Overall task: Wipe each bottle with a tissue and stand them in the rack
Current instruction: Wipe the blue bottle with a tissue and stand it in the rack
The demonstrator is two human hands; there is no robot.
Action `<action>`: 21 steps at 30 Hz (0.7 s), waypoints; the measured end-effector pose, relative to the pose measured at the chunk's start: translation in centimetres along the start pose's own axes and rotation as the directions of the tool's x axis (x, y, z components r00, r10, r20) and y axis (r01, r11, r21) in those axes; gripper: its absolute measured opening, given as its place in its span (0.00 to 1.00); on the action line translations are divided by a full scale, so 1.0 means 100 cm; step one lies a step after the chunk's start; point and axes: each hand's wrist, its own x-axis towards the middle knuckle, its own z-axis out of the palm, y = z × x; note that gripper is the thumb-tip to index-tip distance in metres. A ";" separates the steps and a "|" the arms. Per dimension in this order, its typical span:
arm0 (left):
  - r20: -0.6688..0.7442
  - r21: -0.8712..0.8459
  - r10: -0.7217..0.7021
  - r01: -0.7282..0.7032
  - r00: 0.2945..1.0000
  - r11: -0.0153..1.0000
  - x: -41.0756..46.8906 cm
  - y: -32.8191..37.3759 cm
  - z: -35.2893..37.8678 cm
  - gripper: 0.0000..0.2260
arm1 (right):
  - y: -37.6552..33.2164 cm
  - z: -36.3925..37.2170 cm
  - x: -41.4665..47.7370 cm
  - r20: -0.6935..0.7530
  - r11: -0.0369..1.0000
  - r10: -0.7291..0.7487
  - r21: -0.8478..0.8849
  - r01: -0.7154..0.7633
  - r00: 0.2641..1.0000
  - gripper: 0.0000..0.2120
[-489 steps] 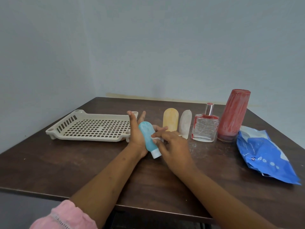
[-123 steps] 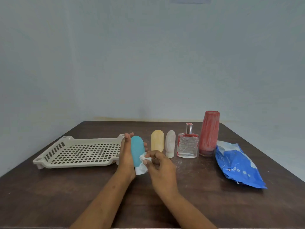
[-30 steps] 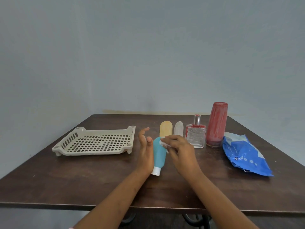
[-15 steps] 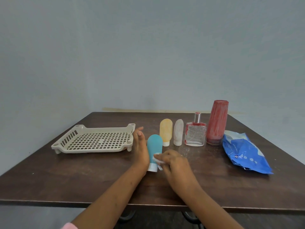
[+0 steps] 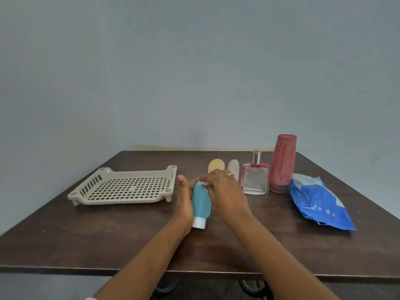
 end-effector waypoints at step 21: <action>0.001 -0.044 -0.008 0.008 1.000 0.999 -0.004 0.002 -0.001 0.40 | 0.013 -0.008 -0.034 0.222 0.919 -0.131 0.394 0.034 0.966 0.15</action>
